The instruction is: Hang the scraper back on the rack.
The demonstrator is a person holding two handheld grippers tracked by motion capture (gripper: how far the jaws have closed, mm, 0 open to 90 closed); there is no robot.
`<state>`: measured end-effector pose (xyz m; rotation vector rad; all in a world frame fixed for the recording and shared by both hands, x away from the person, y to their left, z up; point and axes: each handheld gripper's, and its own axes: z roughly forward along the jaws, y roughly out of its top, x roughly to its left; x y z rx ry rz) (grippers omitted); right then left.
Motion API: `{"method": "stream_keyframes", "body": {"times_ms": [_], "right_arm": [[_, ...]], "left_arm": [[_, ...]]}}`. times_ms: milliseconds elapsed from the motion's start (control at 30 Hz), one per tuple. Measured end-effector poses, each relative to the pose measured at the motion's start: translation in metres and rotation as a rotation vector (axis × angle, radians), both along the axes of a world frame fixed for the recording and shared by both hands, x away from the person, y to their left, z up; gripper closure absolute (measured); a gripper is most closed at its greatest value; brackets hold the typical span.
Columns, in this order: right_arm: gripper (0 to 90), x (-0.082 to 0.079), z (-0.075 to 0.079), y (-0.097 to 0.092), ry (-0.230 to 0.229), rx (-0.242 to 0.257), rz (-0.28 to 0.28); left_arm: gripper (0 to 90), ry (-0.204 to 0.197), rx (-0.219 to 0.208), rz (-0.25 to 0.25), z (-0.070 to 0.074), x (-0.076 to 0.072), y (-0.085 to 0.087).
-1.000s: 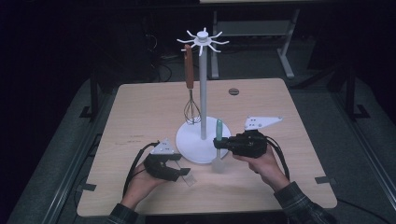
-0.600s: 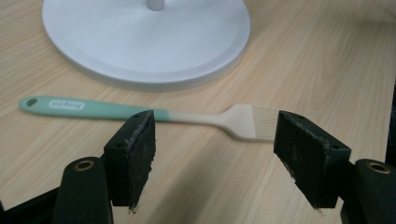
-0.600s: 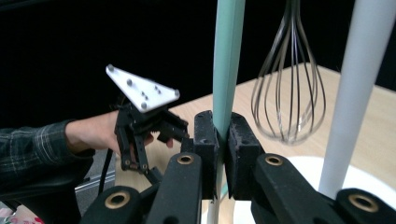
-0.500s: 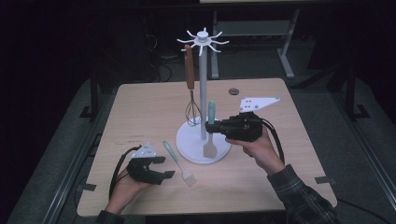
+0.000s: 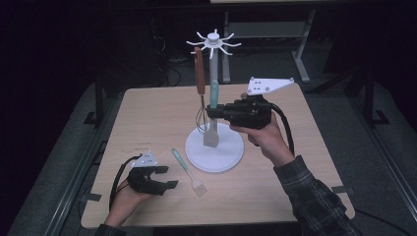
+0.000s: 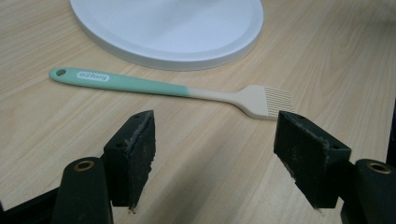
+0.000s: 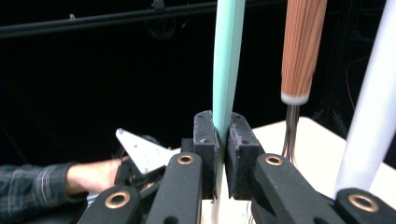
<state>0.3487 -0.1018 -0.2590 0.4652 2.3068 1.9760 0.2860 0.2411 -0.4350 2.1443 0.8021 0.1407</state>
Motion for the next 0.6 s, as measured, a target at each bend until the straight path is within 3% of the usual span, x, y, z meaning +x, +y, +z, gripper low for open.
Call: {"method": "stream_keyframes", "body": {"times_ms": [333, 600], "right_arm": [[84.0, 0.012, 0.026, 0.009, -0.033, 0.045, -0.009], [84.0, 0.019, 0.036, 0.010, -0.037, 0.073, -0.010]], "left_arm": [[29.1, 0.003, -0.008, 0.005, 0.000, 0.000, 0.000], [29.3, 0.017, -0.017, 0.004, 0.000, -0.001, 0.000]]}}
